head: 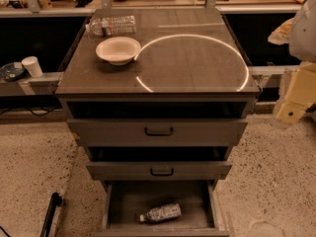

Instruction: Pick blue plastic bottle from bottom drawer and place on counter

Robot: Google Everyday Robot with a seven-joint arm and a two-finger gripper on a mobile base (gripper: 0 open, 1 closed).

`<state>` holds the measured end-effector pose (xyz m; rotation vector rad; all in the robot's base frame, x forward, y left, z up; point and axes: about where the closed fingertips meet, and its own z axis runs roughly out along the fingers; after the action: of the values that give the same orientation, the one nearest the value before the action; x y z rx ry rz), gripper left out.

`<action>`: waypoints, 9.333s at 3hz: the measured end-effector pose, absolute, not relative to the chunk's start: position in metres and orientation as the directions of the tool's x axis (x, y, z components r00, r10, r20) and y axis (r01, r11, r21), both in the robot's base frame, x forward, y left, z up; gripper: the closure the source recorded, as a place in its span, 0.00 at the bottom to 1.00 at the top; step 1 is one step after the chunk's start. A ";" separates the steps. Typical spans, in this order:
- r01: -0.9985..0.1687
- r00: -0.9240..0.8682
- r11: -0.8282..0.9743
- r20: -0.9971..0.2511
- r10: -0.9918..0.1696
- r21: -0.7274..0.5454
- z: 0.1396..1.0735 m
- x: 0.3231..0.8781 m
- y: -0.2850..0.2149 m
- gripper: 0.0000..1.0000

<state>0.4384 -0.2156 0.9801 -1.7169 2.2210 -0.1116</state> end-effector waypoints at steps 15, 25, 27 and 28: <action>-0.959 -0.195 0.262 -0.417 -0.888 -0.109 0.497 0.419 -0.048 0.00; -0.944 0.281 -0.160 -0.454 -0.846 -0.287 0.291 0.439 -0.044 0.00; -0.931 0.272 -0.107 -0.468 -0.841 -0.349 0.261 0.472 -0.056 0.00; -0.952 0.216 -0.067 -0.503 -0.837 -0.298 0.233 0.466 -0.050 0.03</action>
Offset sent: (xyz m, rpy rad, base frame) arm -0.0036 0.0076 -0.0053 0.0778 -0.0142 0.1080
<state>0.4664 -0.0501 0.2327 -1.9301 1.6485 0.2650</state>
